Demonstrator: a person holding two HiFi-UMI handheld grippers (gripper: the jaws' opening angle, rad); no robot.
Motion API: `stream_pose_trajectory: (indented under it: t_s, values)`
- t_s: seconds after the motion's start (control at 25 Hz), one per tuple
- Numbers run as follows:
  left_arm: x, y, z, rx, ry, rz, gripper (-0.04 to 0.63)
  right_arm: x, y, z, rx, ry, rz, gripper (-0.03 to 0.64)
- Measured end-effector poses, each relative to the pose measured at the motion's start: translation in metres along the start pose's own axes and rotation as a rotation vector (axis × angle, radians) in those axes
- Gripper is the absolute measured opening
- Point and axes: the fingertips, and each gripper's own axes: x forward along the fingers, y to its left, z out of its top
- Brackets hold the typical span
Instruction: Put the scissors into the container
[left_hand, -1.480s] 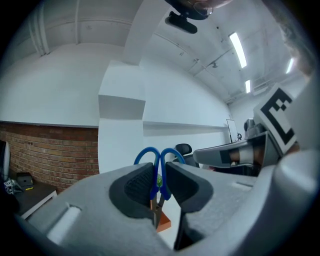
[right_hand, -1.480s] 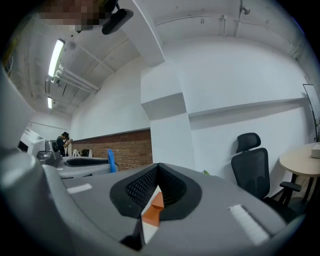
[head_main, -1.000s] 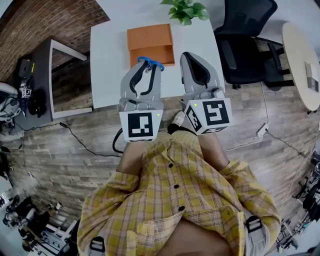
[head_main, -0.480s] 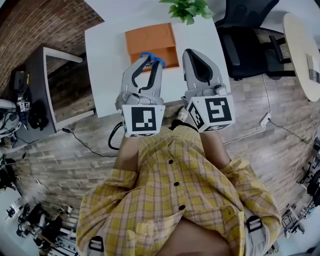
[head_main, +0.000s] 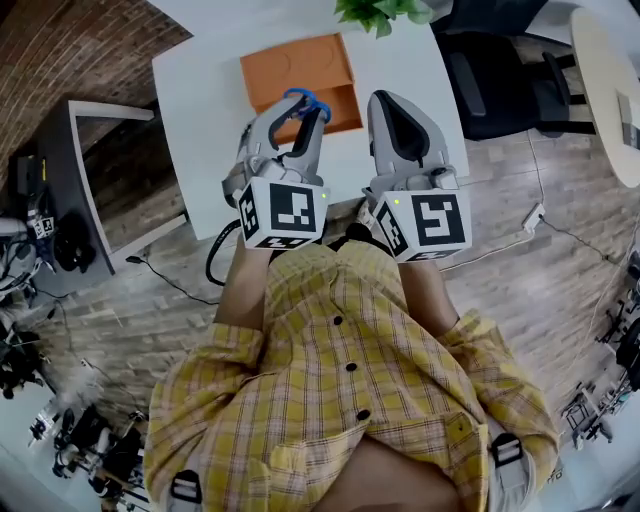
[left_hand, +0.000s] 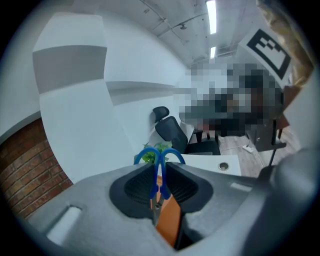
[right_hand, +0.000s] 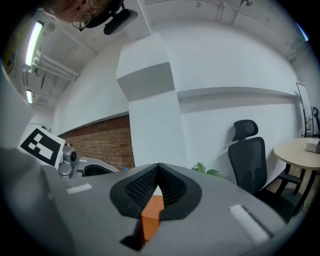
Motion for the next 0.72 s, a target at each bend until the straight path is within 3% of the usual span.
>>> stream_pose_trajectory:
  t_s: [0.72]
  values:
    - [0.076,-0.033,-0.084,0.242,0.287,-0.277,0.084,0.019,-0.020,-0.029,0.028,0.049,-0.063,0.006]
